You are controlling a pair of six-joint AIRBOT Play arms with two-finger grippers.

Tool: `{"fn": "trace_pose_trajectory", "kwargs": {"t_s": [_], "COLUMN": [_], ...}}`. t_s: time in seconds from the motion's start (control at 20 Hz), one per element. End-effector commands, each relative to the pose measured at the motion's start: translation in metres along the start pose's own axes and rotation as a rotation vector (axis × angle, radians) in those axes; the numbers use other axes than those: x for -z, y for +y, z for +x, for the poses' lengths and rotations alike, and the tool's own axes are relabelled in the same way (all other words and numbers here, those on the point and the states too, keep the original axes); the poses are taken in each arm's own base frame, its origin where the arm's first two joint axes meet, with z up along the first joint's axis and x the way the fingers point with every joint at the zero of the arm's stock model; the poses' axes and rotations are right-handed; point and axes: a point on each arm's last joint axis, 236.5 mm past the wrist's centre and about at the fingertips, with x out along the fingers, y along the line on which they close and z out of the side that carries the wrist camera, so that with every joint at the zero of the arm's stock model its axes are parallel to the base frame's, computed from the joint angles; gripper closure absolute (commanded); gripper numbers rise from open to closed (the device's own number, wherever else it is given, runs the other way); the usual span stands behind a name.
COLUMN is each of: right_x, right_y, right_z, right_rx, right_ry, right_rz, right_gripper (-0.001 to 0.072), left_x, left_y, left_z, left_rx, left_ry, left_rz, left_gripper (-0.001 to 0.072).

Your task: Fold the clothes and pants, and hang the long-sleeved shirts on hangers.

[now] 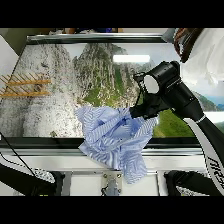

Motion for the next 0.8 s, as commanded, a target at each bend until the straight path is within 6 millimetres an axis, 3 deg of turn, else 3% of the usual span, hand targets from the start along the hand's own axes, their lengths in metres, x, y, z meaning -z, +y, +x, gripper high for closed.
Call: {"fn": "trace_pose_trajectory", "kwargs": {"t_s": [0.0,0.2,0.35,0.55,0.75], "right_x": [-0.001,-0.002,-0.002,-0.002,-0.002], "right_y": [0.001,0.001,0.001,0.001,0.001], "right_z": [0.002,0.005,0.005,0.005,0.005], "right_rx": [0.002,0.006,0.006,0.006,0.006], "right_ry": [0.006,0.016,0.016,0.016,0.016], "right_rz": [0.000,-0.001,-0.001,-0.001,-0.001], "right_gripper": [0.0688,0.0688,0.0688,0.0688,0.0688], "left_x": [-0.047,-0.093,-0.097,-0.070,-0.021], "left_y": [-0.058,-0.136,-0.199,-0.265,-0.311], "left_z": [-0.069,-0.157,-0.220,-0.283,-0.317], "left_rx": [0.144,0.299,0.416,0.560,0.692], "left_ry": [-0.071,-0.163,-0.168,-0.096,0.048], "left_rz": [-0.043,0.006,0.120,0.278,0.495], "left_gripper": [0.0687,0.0687,0.0687,0.0687,0.0688]}}
